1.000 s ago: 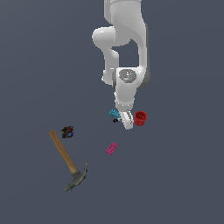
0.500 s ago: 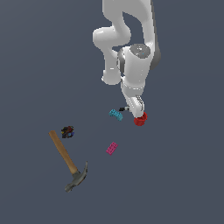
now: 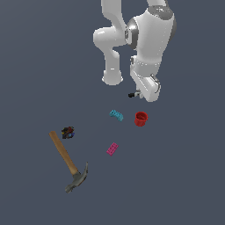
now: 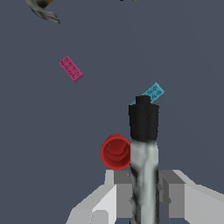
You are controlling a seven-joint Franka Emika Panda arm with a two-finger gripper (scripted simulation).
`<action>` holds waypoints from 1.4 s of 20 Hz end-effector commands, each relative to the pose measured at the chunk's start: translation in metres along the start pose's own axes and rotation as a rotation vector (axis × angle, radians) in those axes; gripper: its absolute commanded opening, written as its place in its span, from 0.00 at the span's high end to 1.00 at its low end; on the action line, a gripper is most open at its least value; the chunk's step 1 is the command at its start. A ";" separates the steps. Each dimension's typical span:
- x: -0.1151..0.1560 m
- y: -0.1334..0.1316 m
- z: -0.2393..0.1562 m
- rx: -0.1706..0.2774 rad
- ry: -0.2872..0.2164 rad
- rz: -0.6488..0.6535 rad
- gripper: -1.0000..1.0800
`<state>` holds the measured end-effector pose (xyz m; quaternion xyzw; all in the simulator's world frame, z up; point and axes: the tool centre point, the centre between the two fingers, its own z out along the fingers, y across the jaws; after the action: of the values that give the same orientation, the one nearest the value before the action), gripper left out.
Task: Pick up a designated object from a clutter of objects.
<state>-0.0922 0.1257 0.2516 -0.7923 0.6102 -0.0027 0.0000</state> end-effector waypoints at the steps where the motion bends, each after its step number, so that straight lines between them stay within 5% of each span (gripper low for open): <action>1: -0.009 0.000 -0.024 -0.001 0.000 0.000 1.00; 16: -0.059 -0.006 -0.156 -0.003 -0.003 -0.003 1.00; 28: -0.075 -0.011 -0.197 -0.003 -0.004 -0.003 1.00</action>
<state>-0.1021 0.2006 0.4459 -0.7933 0.6089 -0.0003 0.0002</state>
